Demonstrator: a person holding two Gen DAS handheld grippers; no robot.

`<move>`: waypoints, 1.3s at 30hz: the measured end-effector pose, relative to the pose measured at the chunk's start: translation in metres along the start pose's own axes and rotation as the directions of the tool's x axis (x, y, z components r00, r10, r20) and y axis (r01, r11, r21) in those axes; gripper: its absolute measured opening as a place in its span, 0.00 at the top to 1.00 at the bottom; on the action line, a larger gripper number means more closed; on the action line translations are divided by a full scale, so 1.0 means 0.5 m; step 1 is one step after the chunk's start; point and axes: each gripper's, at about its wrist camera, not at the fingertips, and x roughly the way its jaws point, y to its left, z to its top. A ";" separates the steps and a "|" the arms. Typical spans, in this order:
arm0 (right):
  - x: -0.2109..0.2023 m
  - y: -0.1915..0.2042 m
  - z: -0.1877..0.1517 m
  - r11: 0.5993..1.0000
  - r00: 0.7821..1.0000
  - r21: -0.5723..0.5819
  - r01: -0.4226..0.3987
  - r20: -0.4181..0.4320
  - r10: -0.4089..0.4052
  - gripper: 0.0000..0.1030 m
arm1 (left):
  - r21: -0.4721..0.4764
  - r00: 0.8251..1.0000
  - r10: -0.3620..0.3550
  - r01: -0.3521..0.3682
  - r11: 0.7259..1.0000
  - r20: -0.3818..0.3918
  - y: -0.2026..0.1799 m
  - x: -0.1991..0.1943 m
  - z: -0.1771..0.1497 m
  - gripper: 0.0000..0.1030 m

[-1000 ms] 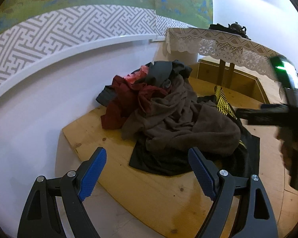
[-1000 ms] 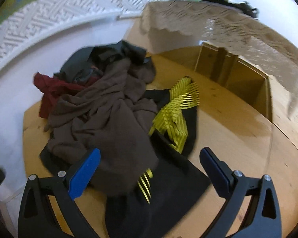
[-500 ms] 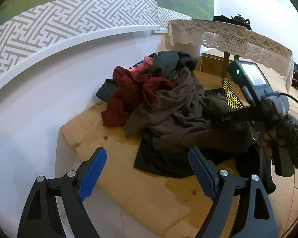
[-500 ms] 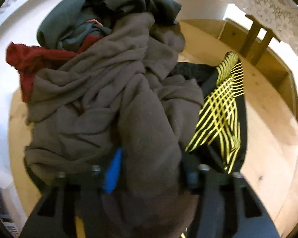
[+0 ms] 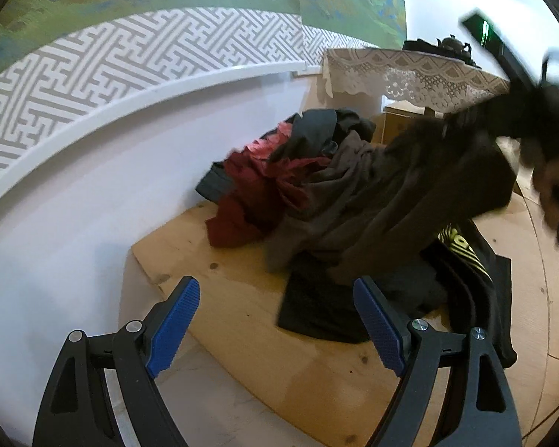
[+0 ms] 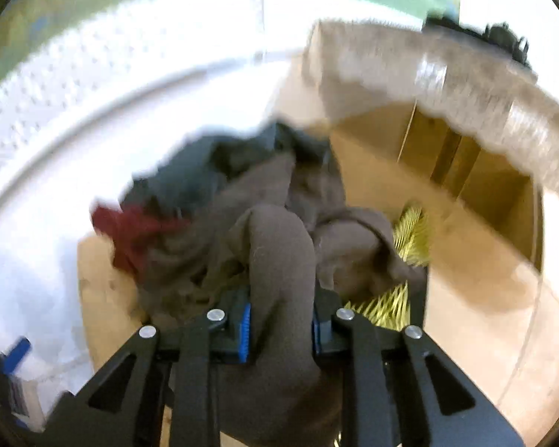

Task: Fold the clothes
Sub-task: 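Reach both tools into the clothes pile and grasp the brown fleece garment, then pull the brown garment out with the right gripper and drop it flat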

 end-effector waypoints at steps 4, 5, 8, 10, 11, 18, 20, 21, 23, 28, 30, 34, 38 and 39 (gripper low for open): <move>-0.125 -0.006 0.079 1.000 0.993 0.013 -0.008 0.118 0.006 0.80 | 0.002 0.999 0.021 -0.022 1.000 0.029 0.002 -0.046 0.018 0.18; -0.168 -0.008 0.098 1.000 0.988 0.015 -0.011 0.155 0.008 0.80 | 0.002 0.999 0.026 -0.026 1.000 0.038 0.003 -0.058 0.022 0.18; -0.302 -0.022 0.142 0.999 0.969 0.024 -0.031 0.245 0.024 0.80 | 0.005 0.998 0.027 -0.028 1.000 0.063 0.007 -0.099 0.031 0.18; -0.391 -0.038 0.151 0.999 0.955 0.026 -0.023 0.295 0.015 0.80 | 0.010 0.991 -0.028 0.027 1.000 0.127 0.011 -0.130 0.035 0.18; -0.443 -0.053 0.149 0.999 0.947 0.038 -0.018 0.322 0.005 0.80 | 0.019 0.990 -0.035 0.032 0.999 0.137 0.008 -0.146 0.036 0.17; -0.725 -0.172 0.027 0.990 0.923 0.091 0.111 0.360 -0.137 0.80 | 0.075 0.982 -0.096 0.084 0.994 0.165 -0.066 -0.230 0.031 0.17; -0.780 -0.219 -0.061 0.974 0.921 0.120 0.192 0.321 -0.221 0.80 | 0.115 0.976 -0.143 0.125 0.986 0.164 -0.106 -0.246 0.028 0.16; -0.802 -0.252 -0.115 0.961 0.920 0.143 0.238 0.284 -0.270 0.80 | 0.136 0.974 -0.161 0.140 0.981 0.157 -0.127 -0.252 0.024 0.15; -0.816 -0.322 -0.217 0.927 0.913 0.191 0.324 0.193 -0.359 0.78 | 0.202 0.968 -0.211 0.181 0.963 0.138 -0.184 -0.255 0.009 0.13; -0.746 -0.523 -0.547 0.752 0.785 0.236 0.615 -0.271 -0.557 0.71 | 0.346 0.954 -0.294 0.258 0.902 0.054 -0.336 -0.231 -0.044 0.11; -0.731 -0.573 -0.644 0.721 0.757 0.262 0.642 -0.366 -0.541 0.71 | 0.377 0.955 -0.297 0.269 0.886 0.018 -0.397 -0.205 -0.061 0.11; -0.739 -0.603 -0.772 0.690 0.756 0.324 0.647 -0.393 -0.524 0.67 | 0.374 0.947 -0.318 0.310 0.874 -0.044 -0.483 -0.126 -0.083 0.11; -0.744 -0.586 -0.802 0.673 0.755 0.346 0.654 -0.351 -0.553 0.60 | 0.338 0.947 -0.286 0.318 0.886 -0.144 -0.542 -0.025 -0.096 0.11; -0.744 -0.583 -0.809 0.668 0.751 0.344 0.660 -0.343 -0.565 0.57 | 0.328 0.951 -0.264 0.304 0.894 -0.161 -0.549 -0.002 -0.100 0.11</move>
